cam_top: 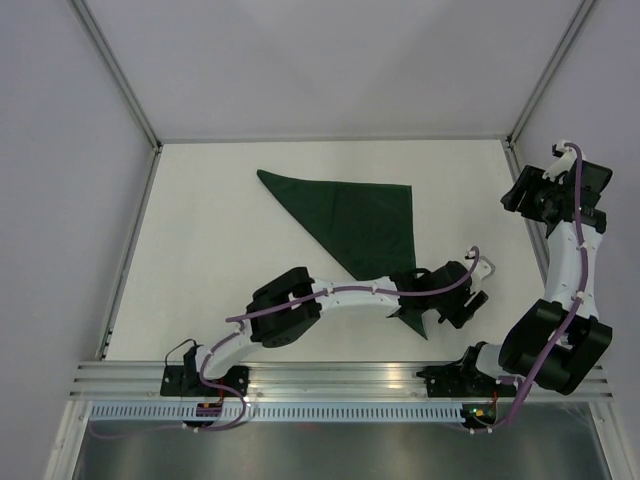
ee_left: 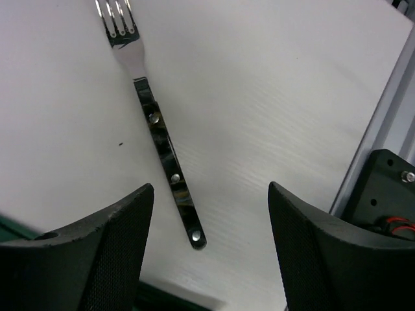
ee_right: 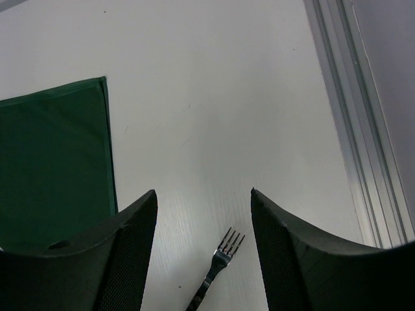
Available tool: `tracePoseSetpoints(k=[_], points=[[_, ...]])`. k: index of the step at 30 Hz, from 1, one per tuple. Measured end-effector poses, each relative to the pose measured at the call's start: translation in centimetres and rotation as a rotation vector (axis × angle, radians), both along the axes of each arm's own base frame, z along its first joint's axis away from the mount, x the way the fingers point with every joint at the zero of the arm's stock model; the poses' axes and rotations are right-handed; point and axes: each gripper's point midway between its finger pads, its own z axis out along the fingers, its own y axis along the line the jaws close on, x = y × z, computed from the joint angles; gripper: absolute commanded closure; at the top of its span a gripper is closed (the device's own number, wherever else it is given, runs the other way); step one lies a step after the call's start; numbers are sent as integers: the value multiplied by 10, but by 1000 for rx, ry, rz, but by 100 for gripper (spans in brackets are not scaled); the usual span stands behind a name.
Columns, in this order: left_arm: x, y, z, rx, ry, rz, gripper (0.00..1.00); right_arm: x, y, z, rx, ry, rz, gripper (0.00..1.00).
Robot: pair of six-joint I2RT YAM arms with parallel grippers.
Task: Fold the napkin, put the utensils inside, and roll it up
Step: Pick up the fork at the center of the board.
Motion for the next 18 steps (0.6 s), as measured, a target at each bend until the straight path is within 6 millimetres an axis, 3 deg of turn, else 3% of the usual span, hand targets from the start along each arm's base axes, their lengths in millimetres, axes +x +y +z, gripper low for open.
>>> tracePoseSetpoints(k=[4,8,15,18], points=[[-1,-16,-27,33,-46,-11,26,1,0,-4,2,-1,-1,36],[8,-19,-49,71,-89,4,26,2,-1,-4,1,-11,-2,37],[20,-28,-51,74,-150,20,36,4,2,-3,10,-25,13,39],[23,-28,-53,80,-164,21,47,3,4,-5,17,-21,18,40]])
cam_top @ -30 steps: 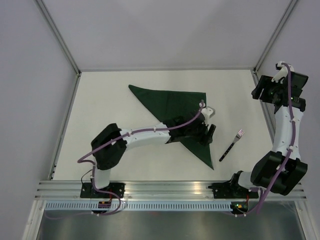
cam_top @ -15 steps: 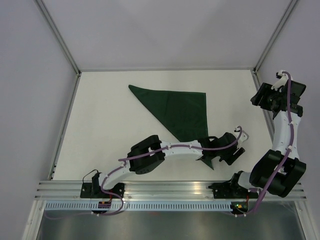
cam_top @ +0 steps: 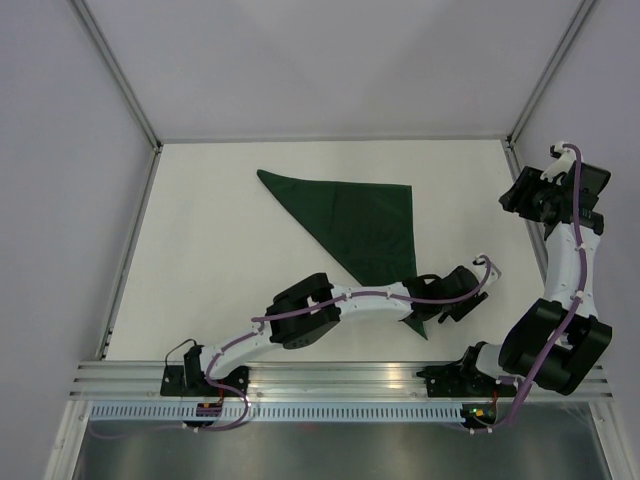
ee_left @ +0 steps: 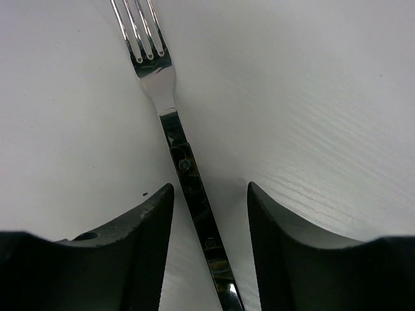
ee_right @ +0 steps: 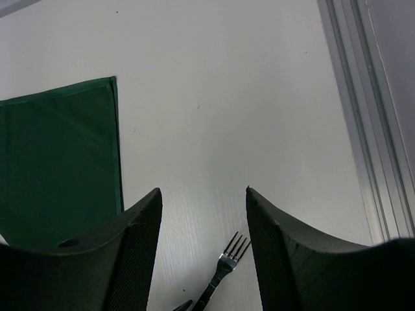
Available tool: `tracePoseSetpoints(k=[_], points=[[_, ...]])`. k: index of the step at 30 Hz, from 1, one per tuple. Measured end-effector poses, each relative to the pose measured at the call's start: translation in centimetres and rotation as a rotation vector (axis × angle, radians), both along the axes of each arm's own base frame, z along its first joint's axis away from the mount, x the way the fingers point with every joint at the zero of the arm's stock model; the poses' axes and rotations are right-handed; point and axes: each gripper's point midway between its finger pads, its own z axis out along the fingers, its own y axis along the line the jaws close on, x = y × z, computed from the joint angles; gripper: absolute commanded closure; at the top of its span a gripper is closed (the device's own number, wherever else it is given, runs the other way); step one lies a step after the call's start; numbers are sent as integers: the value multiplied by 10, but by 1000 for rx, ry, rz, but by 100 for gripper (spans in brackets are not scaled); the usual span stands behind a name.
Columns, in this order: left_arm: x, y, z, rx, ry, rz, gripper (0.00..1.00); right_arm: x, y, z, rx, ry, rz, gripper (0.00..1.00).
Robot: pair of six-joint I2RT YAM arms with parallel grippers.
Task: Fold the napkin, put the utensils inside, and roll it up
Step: Pick up the fork at the center of the board.
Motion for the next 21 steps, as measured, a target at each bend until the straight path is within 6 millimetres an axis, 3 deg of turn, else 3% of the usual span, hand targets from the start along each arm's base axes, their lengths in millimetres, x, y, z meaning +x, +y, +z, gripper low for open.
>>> tracePoseSetpoints(k=[1,11,21], points=[[2,0,-1,2,-9,3,55,0,1,-1,3,1,3,41],[6,-6,0,1,-39,-8,98,0,6,0,19,-7,26,43],[7,-12,14,-18,-48,-11,98,0,7,4,17,-16,29,44]])
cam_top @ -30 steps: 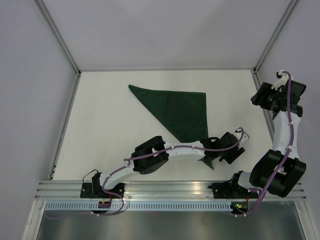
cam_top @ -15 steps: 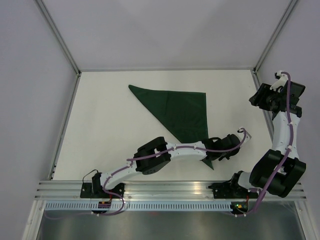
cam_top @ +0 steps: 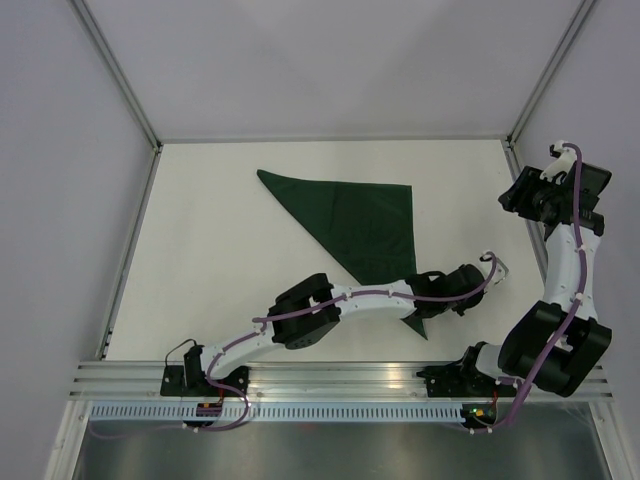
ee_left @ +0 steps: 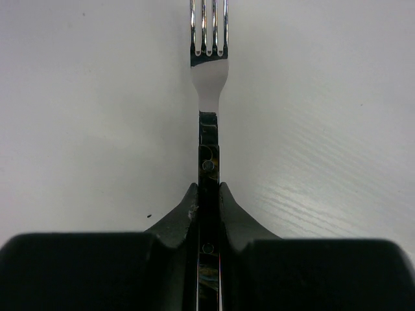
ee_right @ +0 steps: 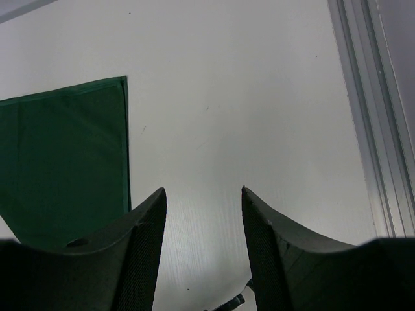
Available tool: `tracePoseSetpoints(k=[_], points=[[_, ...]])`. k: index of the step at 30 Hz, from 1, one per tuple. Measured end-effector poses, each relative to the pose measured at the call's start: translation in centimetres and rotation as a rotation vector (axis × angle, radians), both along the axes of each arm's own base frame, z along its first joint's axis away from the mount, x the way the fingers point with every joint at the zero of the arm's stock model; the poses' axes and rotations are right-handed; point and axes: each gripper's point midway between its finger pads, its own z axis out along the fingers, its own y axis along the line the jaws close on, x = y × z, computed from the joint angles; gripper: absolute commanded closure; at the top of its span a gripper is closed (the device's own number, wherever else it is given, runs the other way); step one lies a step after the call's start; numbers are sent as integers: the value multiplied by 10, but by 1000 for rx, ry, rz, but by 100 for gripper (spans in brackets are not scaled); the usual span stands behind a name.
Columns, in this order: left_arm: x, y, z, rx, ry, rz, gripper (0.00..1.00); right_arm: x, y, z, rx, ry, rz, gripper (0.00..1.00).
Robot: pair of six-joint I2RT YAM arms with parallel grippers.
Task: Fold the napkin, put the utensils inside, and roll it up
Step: Pick up the fork at the center of the board, then place the fork on the napkin.
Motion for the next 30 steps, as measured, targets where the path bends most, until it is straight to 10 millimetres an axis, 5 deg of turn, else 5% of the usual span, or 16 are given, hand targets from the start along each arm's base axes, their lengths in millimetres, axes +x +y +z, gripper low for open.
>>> tracePoseSetpoints(k=[7,12,22,26,30], points=[[7,-8,29,-57,-14,15,98,-1,0,2,-4,-6,0,45],[24,7,62,-97,-16,125,98,-1,0,4,-6,-11,0,46],[104,114,160,-254,-17,703,98,0,4,5,-5,-14,10,46],[127,168,162,-286,26,959,98,0,7,5,-3,-15,19,47],[141,214,140,-272,82,1162,98,1,9,5,-1,-16,27,47]])
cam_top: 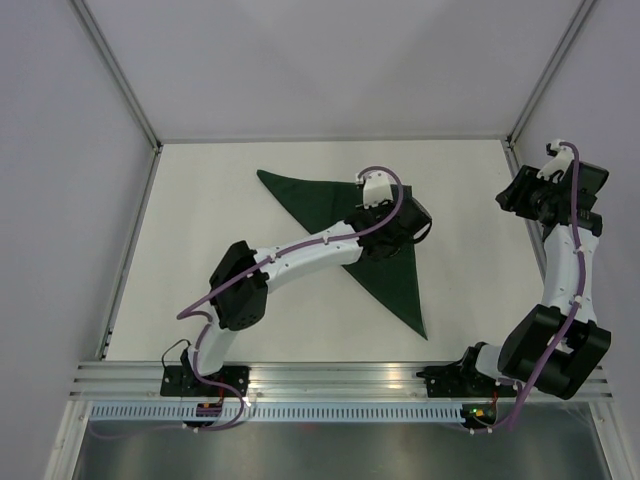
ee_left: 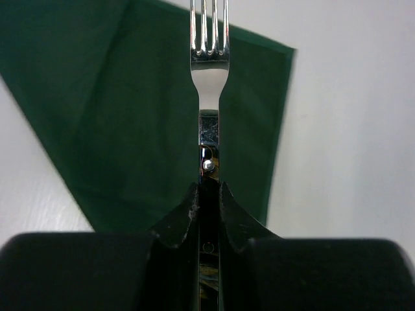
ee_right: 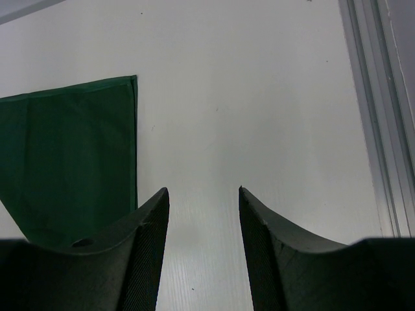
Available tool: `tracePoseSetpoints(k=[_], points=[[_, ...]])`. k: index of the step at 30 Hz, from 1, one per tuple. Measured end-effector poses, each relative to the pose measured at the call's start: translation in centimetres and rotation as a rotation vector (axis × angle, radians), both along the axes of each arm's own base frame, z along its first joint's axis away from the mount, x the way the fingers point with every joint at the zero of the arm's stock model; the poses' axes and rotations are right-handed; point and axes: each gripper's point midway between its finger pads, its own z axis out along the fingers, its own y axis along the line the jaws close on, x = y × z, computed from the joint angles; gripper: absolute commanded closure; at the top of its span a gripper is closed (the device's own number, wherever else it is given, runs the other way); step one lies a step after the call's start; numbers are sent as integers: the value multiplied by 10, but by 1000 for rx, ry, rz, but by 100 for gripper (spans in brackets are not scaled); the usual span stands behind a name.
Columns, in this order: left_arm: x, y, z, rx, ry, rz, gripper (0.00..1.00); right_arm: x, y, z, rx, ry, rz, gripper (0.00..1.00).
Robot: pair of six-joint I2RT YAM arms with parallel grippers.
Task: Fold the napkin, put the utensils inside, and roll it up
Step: Place the fork on the napkin.
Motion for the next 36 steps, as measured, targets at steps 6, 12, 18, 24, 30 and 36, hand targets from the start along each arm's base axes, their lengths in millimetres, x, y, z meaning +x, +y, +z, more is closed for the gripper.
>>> tracePoseSetpoints(k=[6,12,18,24,30,36], points=[[11,58,-32,9,103,213,98,0,4,-2,2,3,11,48],[22,94,-46,-18,155,357,98,-1,6,-8,8,16,13,49],[23,113,-74,-35,210,472,98,-2,7,-12,11,23,14,50],[17,129,-104,5,255,556,98,-2,10,-13,12,26,21,50],[16,139,-120,35,293,589,98,-2,11,-13,12,26,26,50],[22,141,-131,53,305,600,98,-2,12,-13,12,26,28,50]])
